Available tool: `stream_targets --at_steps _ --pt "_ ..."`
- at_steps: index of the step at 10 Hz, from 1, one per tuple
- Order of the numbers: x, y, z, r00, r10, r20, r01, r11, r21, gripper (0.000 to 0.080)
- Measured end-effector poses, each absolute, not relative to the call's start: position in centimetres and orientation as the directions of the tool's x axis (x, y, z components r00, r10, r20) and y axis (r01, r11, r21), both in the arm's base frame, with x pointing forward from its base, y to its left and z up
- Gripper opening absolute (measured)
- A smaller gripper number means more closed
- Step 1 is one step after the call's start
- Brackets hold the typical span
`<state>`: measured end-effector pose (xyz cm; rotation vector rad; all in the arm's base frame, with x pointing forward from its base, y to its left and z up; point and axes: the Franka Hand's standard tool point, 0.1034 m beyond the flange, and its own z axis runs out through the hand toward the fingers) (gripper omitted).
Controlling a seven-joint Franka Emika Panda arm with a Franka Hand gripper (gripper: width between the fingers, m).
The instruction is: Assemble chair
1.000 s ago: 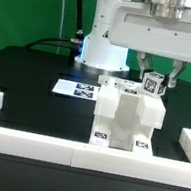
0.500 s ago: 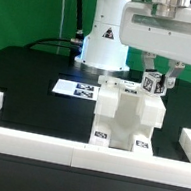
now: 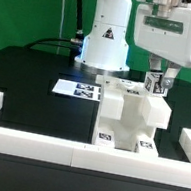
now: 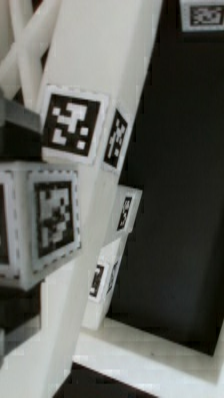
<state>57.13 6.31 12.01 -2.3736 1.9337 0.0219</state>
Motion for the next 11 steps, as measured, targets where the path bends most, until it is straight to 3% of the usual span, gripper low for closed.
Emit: stream_targets --at_steps 5,7,8,9,10,11 --pt "57.07 6.77 11.94 -0.067 -0.994 -0.083 -0.997 0.069 -0.033 0.0289" --pt "57.05 6.86 11.93 -0.098 -0.992 -0.084 -0.994 0.101 -0.030 0.0289" --pt "57.05 6.86 11.92 -0.088 -0.993 -0.084 -0.995 0.091 -0.031 0.0504" --pt "57.03 6.86 11.90 -0.048 -0.995 -0.083 -0.998 0.051 -0.034 0.0504" --pt "57.01 6.86 11.87 -0.029 -0.996 -0.082 -0.999 0.032 -0.034 0.0623" --pt "57.01 6.86 11.87 0.069 -0.995 -0.077 -0.997 -0.066 -0.042 0.0641"
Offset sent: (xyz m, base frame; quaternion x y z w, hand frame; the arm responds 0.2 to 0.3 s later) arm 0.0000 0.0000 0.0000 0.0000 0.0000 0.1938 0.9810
